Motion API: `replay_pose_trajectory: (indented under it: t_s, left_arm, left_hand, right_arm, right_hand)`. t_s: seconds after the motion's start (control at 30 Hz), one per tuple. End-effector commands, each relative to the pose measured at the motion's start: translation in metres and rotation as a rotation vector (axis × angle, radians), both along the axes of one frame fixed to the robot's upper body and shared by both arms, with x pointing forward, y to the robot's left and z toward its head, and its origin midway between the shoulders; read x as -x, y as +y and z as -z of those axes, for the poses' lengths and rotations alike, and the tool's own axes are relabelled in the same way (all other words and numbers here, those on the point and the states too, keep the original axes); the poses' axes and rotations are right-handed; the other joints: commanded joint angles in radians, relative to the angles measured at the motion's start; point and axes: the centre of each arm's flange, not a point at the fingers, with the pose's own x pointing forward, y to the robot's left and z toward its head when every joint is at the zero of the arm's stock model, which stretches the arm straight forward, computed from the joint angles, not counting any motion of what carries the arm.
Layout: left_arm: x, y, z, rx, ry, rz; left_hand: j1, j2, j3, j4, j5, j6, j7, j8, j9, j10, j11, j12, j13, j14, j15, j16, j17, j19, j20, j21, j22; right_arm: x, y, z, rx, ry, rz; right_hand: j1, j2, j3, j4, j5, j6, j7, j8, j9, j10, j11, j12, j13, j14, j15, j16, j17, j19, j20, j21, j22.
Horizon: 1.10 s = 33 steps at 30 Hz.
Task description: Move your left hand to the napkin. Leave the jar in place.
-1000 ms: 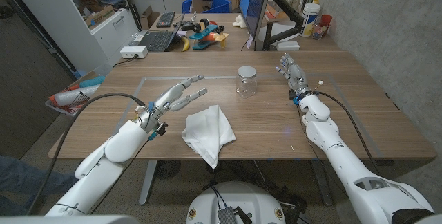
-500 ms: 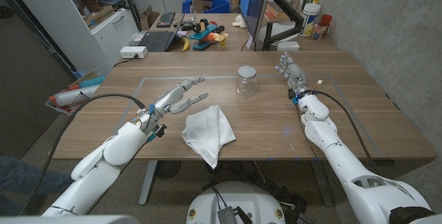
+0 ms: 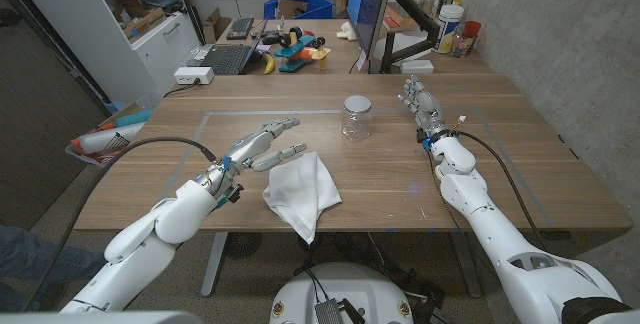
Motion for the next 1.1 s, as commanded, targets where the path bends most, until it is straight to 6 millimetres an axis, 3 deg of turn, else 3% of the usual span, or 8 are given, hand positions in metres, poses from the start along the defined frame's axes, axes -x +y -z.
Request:
replay_pose_trajectory:
  t_s: [0.03, 1.1]
  left_arm:
    - [-0.001, -0.011, 0.008, -0.065, -0.011, -0.025]
    - [0.002, -0.018, 0.022, -0.197, -0.098, -0.13]
  left_hand:
    - [0.007, 0.006, 0.003, -0.003, -0.004, 0.011, -0.003, -0.003, 0.003, 0.003, -0.005, 0.004, 0.0, 0.004, -0.003, 0.003, 0.003, 0.004, -0.001, -0.004, 0.005]
    - [0.006, 0.026, 0.01, -0.007, -0.005, 0.043, -0.018, 0.003, 0.004, 0.031, -0.018, 0.013, 0.0, 0.027, -0.013, 0.009, 0.003, 0.02, 0.009, -0.02, 0.006]
  right_arm:
    - [-0.001, -0.002, 0.001, 0.005, 0.005, -0.001]
    - [-0.001, -0.004, 0.002, 0.004, 0.01, 0.002]
  right_hand:
    - [-0.003, 0.005, 0.002, -0.003, -0.001, 0.01, 0.001, -0.001, 0.0, 0.008, -0.002, -0.002, 0.001, 0.006, -0.001, 0.006, 0.002, 0.012, 0.002, -0.002, 0.002]
    - [-0.008, 0.008, 0.001, -0.007, 0.0, 0.01, 0.001, -0.001, 0.0, 0.009, -0.003, -0.004, 0.001, 0.007, -0.003, 0.006, -0.004, 0.016, 0.003, -0.018, 0.002]
